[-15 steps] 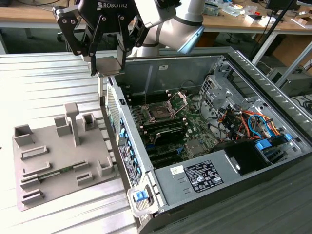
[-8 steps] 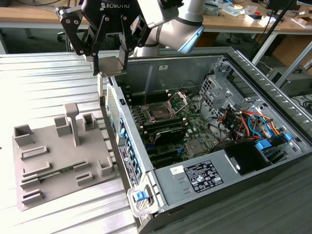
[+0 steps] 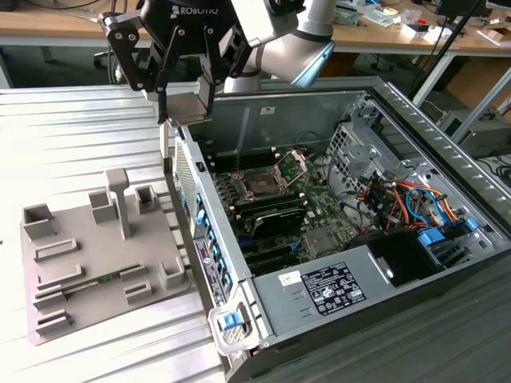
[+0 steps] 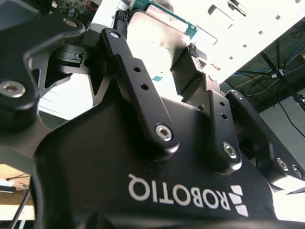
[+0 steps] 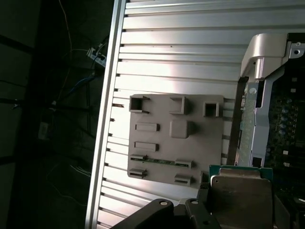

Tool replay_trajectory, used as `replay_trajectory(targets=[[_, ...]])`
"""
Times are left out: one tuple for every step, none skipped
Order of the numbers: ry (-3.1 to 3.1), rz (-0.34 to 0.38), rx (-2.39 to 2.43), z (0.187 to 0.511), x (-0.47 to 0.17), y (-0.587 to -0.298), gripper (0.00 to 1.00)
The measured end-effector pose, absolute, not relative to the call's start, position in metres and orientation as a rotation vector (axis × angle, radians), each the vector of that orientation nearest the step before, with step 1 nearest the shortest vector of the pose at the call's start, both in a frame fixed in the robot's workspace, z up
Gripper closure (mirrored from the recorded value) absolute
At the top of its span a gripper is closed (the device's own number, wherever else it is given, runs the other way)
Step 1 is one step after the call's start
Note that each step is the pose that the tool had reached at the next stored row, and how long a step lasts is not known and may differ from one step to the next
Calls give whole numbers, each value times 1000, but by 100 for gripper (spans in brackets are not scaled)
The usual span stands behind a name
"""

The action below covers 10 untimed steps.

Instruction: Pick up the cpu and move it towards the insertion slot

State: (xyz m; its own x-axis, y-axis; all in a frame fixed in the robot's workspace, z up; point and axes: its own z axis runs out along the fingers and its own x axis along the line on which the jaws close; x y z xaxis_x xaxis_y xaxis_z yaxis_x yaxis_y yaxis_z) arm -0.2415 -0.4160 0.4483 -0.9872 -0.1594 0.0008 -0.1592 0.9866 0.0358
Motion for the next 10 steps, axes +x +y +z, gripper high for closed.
replay_trajectory(targets=[[-3127, -56, 251, 448, -241, -416, 45], [-3127, -56, 251, 448, -240, -416, 45], [-3127, -56, 251, 448, -240, -416, 45], [-3127, -56, 251, 448, -239, -416, 45], [-3127, -56, 251, 448, -239, -416, 45], [-3127, -56, 251, 448, -238, -416, 45], [-3127, -56, 251, 448, -237, -416, 45], [-3127, -56, 251, 448, -237, -416, 45], [-3127, -56, 251, 448, -236, -416, 45], [-3127, -56, 251, 447, -236, -416, 45]])
